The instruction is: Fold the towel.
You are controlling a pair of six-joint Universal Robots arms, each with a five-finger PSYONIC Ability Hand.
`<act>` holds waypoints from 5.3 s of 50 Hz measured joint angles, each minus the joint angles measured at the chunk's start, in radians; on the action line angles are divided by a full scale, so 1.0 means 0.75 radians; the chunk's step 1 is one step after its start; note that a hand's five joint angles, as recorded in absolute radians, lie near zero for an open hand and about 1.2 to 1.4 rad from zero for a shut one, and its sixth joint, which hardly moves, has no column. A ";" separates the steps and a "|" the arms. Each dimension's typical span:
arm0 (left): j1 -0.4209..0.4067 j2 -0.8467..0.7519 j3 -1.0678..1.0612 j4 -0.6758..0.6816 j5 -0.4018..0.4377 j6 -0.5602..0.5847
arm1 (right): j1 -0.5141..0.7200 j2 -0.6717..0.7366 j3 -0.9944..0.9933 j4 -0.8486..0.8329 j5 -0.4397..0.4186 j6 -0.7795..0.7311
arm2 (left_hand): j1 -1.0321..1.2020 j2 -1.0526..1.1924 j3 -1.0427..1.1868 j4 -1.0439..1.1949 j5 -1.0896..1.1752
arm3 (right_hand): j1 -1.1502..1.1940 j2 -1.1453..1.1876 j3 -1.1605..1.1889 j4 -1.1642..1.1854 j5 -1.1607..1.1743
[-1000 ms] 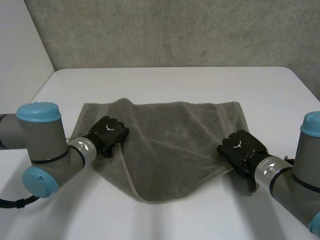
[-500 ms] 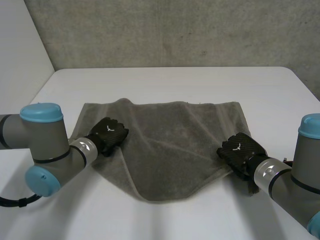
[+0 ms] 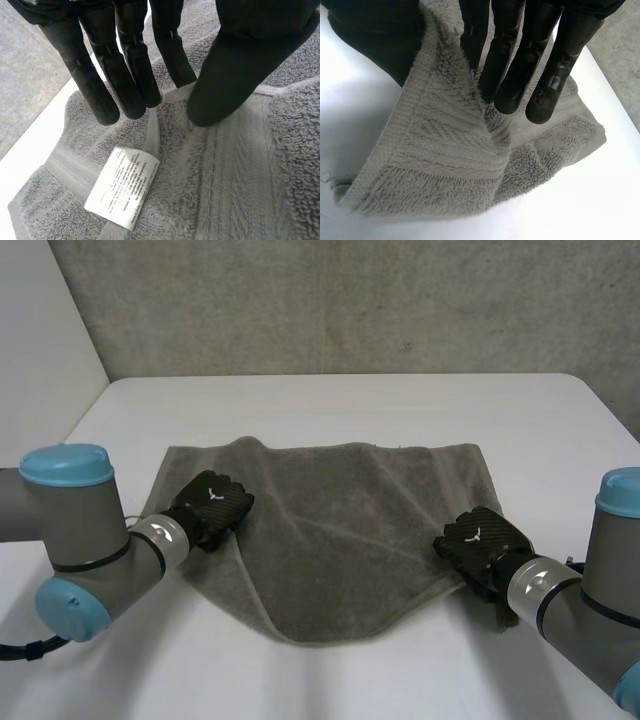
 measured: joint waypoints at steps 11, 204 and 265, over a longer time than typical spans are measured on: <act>0.000 -0.031 0.012 0.023 0.000 0.044 | 0.001 0.005 0.003 0.000 -0.001 0.000 | -0.151 -0.164 -0.163 -0.164 -0.164 | 0.000 0.000 0.000 0.000 0.000; 0.358 0.867 -0.550 -0.316 0.033 -0.080 | -0.307 -0.278 -0.134 0.551 0.090 -0.481 | 0.299 0.340 0.337 0.340 0.331 | 0.045 0.000 -0.003 0.000 -0.006; 0.045 -0.332 0.712 0.196 -0.285 -0.186 | -0.137 0.701 -1.034 -0.490 0.034 0.038 | -0.731 -0.746 -0.746 -0.748 -0.751 | -0.980 -1.263 -1.294 -1.278 -1.211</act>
